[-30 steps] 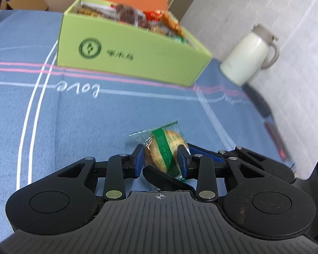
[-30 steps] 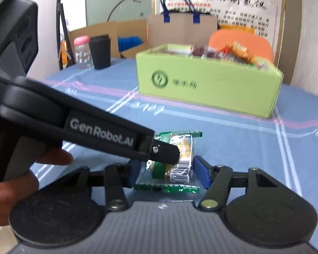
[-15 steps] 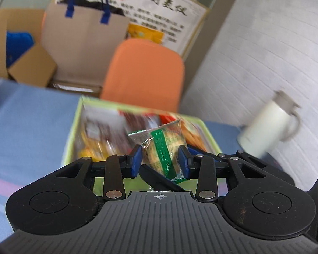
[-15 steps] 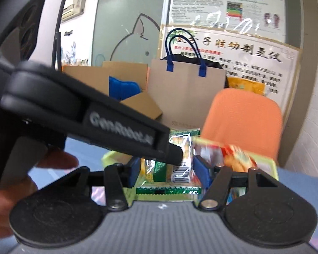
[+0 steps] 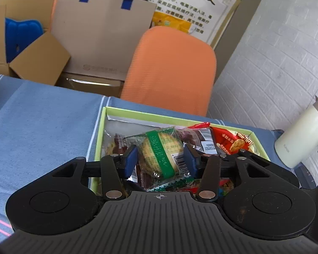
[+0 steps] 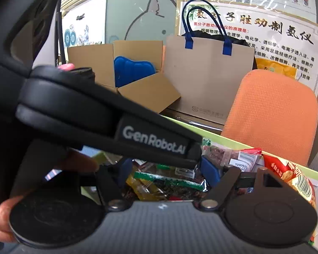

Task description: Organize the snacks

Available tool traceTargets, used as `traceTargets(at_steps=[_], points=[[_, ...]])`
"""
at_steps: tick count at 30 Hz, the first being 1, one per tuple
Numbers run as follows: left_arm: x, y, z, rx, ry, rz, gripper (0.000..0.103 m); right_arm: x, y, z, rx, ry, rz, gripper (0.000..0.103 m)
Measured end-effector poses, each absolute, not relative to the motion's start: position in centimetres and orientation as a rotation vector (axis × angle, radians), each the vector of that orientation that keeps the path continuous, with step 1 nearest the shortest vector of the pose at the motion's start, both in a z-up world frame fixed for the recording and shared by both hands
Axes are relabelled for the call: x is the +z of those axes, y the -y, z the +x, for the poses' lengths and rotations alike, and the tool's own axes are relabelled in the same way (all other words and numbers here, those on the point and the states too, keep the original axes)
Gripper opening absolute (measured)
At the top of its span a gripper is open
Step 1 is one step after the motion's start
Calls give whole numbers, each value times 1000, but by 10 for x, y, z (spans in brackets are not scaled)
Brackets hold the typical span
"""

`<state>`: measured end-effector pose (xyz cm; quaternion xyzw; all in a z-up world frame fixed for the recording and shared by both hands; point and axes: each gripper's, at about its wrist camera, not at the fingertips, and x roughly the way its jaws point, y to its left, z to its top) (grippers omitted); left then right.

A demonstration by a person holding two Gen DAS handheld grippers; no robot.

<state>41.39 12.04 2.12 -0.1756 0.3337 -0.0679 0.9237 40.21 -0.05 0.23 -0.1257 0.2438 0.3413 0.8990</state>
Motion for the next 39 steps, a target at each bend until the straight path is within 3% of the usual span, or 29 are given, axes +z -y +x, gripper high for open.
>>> traceTargets(at_steps=[1,3,5,7,17,25,39], points=[[21,-121,413,-149,-679,-369,40,3,1,402,708,-504,-259,81],[25,-126,409,-157,-653,-397,62,5,2,402,697,-498,-259,89],[31,-129,407,-157,-621,-419,69,10,5,402,676,-479,-251,97],[38,-131,402,-167,-592,-429,70,15,13,403,672,-472,-219,102],[75,-117,369,-110,-480,-377,83,37,43,402,659,-427,-133,102],[97,-103,293,-71,-388,-317,92,42,71,353,617,-421,-134,102],[36,-36,177,-50,-533,-257,92,2,183,161,170,-485,49,103]])
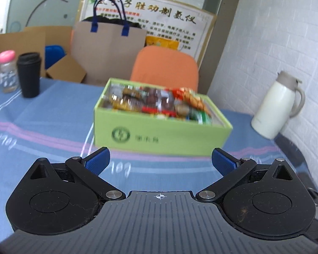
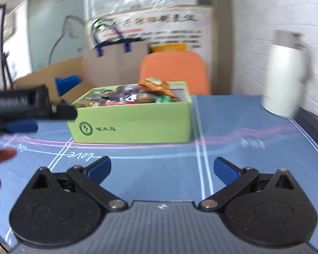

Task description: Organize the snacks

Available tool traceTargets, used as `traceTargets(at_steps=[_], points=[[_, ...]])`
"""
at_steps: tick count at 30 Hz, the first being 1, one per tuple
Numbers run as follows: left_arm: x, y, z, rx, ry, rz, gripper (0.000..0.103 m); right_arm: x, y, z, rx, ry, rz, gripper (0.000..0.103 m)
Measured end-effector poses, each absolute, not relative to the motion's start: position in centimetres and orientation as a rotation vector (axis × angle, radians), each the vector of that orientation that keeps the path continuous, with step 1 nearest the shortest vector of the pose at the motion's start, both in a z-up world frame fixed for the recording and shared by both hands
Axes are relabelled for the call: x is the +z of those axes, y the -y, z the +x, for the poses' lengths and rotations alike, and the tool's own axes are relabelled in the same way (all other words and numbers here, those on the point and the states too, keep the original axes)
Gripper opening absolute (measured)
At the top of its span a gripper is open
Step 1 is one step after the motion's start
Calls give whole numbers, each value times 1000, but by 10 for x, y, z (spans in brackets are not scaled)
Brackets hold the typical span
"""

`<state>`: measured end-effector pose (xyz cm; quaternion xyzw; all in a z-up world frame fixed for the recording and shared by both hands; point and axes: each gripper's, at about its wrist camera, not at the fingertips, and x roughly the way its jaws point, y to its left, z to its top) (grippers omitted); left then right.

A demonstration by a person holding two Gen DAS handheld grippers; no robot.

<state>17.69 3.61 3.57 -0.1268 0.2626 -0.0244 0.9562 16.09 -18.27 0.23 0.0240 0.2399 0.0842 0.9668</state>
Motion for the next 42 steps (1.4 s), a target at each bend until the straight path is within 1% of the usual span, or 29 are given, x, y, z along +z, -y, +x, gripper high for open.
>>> traceTargets(at_steps=[5,9,13,20,24,28,31,36,39,42], points=[[26,-26,130,-92,-547,-246,90,11,190,101,122,-397,114,103],[24,-20,89,-139,-540,-255,90,15,181,54,17,-347,49,103],[26,-8,53,-141,-511,-193,91,9,178,9,4,-314,-45,103],[39,7,6,-178,-454,-145,91,10,177,-33,-54,-247,-96,103],[45,8,-17,-153,-407,-114,91,4,183,-38,-96,-241,-66,102],[39,9,-28,-131,-387,-76,91,-9,198,-28,-61,-303,55,102],[31,9,-27,-132,-404,-59,90,-16,200,-23,-38,-344,94,102],[24,9,-23,-153,-436,-71,81,-19,198,-24,-17,-353,85,102],[22,10,-22,-154,-441,-72,77,-19,201,-24,-5,-350,87,102],[20,9,-21,-158,-448,-79,76,-19,200,-24,-7,-354,95,102]])
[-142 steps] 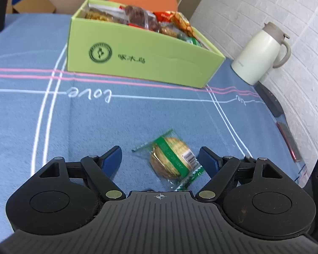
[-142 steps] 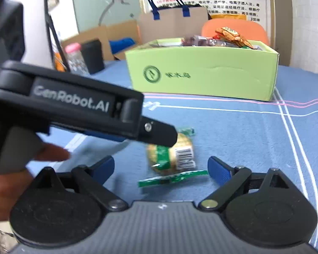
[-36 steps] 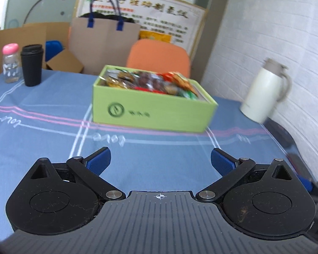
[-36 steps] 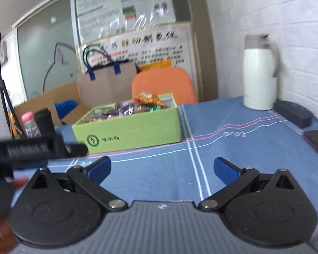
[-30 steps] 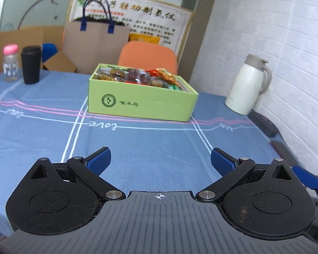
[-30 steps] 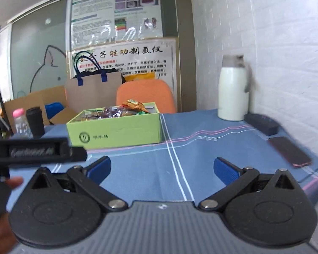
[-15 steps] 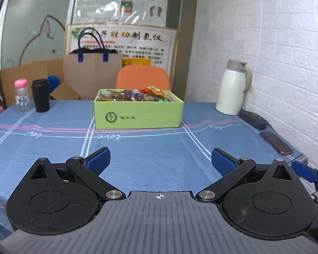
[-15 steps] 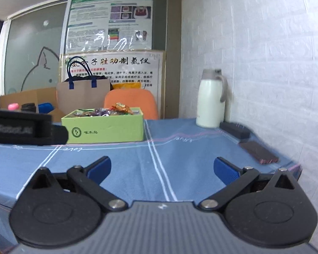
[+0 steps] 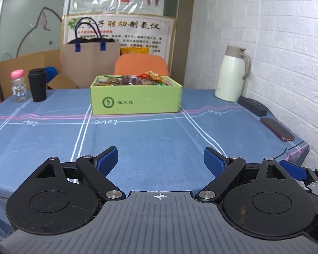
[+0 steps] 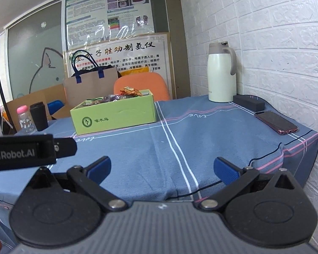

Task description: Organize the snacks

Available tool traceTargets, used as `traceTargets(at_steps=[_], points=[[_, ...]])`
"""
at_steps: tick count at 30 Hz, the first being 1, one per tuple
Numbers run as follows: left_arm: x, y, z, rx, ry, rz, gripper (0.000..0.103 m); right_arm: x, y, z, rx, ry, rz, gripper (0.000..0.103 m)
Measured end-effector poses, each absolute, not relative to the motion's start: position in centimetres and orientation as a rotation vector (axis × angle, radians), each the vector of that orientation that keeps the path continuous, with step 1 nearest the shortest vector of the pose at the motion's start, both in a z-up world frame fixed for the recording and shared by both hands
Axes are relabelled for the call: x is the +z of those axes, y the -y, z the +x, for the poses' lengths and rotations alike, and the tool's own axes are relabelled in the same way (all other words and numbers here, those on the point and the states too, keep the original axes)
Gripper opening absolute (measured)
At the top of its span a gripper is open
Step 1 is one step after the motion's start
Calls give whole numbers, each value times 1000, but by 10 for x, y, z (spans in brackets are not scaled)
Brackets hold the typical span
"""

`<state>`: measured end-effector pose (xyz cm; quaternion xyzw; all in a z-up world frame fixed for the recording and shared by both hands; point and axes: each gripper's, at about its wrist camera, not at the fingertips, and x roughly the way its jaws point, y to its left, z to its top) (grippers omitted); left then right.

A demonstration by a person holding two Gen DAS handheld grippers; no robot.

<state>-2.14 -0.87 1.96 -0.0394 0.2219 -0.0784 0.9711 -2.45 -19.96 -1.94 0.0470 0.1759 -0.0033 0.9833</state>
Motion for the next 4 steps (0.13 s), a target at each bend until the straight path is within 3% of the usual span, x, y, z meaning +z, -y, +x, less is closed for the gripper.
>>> traceTargets(at_steps=[4], points=[[17,9,-21,-160,-447,-74,79,-21,203,-23,-9,-356,92,102]])
